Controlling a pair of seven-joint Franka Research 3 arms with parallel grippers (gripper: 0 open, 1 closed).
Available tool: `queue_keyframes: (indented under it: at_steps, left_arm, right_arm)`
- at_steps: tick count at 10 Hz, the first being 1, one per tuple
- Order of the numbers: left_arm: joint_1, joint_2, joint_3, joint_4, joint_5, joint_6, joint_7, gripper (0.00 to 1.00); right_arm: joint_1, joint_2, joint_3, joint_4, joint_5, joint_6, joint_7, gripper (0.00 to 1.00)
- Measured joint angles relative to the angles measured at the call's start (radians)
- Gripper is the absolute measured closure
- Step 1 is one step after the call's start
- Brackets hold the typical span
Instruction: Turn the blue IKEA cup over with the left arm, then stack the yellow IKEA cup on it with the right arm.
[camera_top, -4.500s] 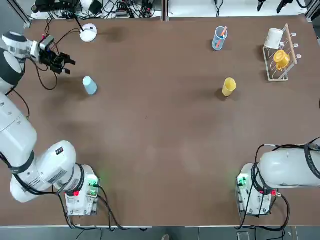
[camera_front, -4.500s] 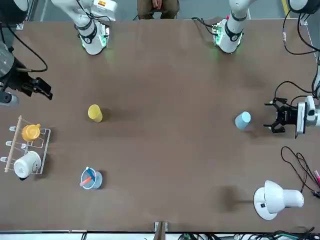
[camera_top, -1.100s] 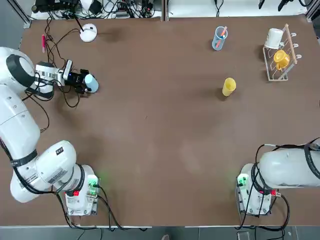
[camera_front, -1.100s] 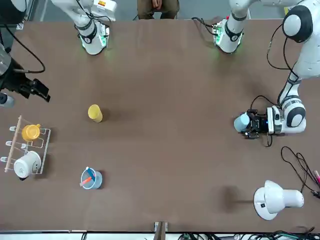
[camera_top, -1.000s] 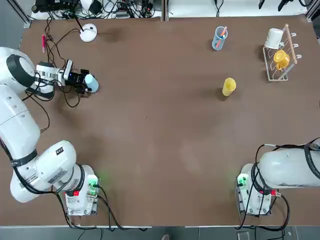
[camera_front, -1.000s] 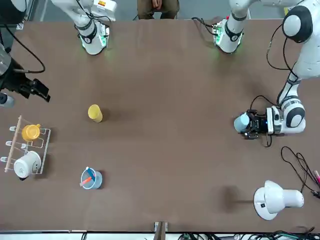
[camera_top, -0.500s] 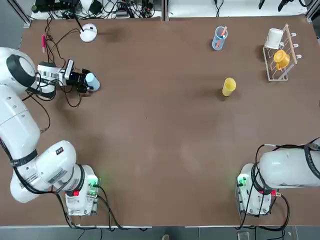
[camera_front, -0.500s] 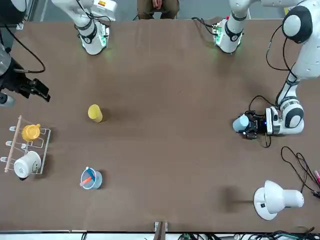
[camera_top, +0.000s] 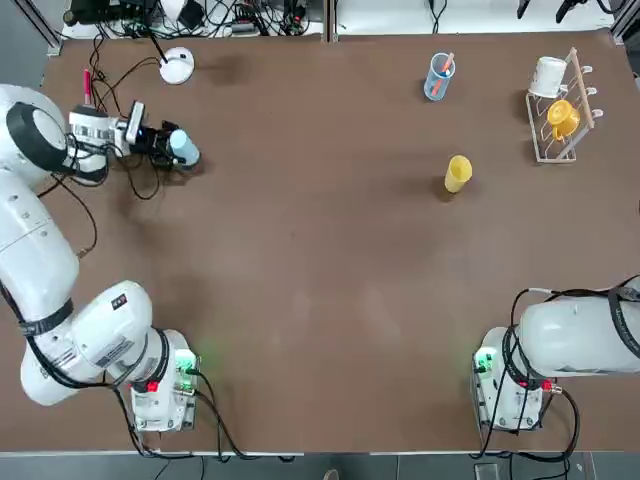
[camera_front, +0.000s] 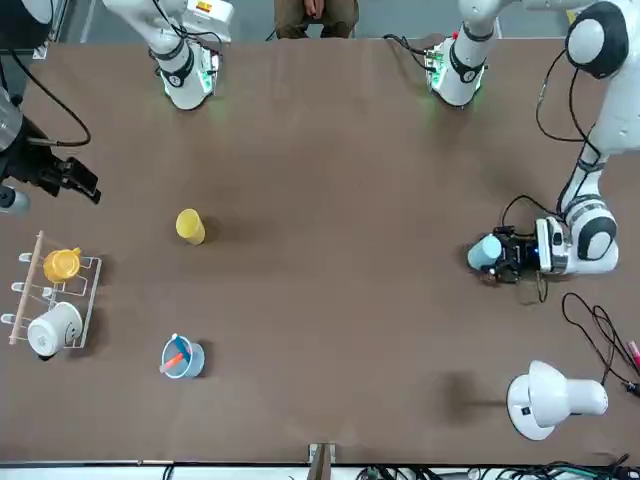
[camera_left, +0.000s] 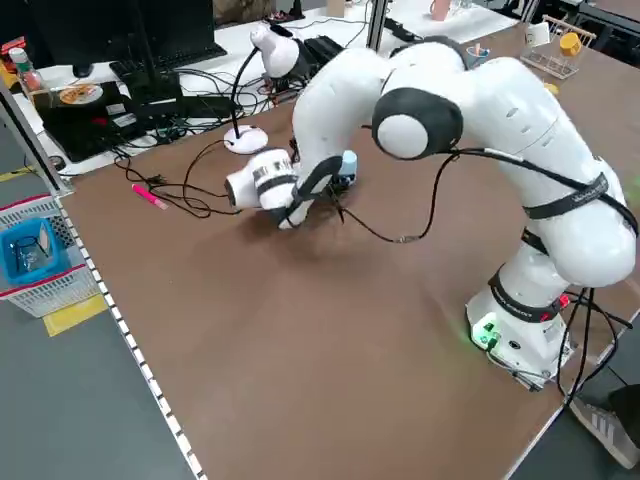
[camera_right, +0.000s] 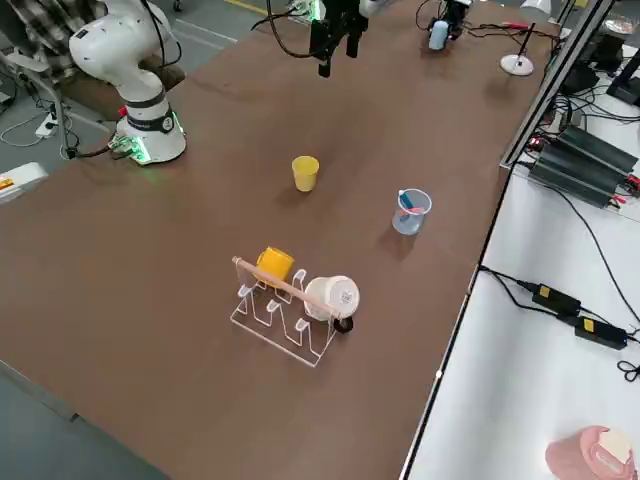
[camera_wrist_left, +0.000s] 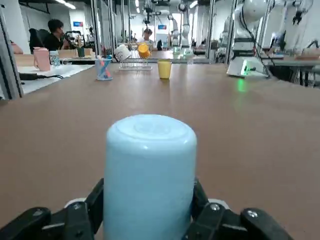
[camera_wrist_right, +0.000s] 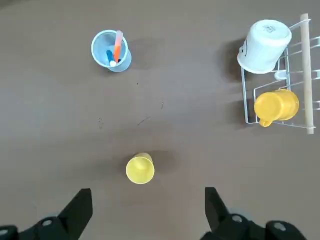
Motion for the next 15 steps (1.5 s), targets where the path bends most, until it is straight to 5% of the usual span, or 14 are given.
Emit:
queue_keyframes:
  at_steps: [3,7,12,15]
  left_arm:
    - [-0.013,-0.206,0.0,-0.144,0.001,0.088,-0.049,0.32]
    - [-0.101,-0.368,-0.002,-0.277,0.0,0.241,-0.123,0.32]
    - [-0.288,-0.548,-0.003,-0.292,0.027,0.361,-0.287,0.32]
    - [-0.425,-0.611,-0.003,-0.232,0.197,0.427,-0.591,0.32]
  right_arm:
    - [0.0,0.0,0.0,-0.004,0.0,-0.005,-0.003,0.0]
    - [0.0,0.0,0.0,-0.013,0.0,-0.012,-0.028,0.0]
    - [-0.004,0.0,-0.007,-0.018,0.0,-0.013,-0.038,0.0]
    - [-0.019,0.0,-0.008,-0.018,0.0,-0.013,-0.054,0.0]
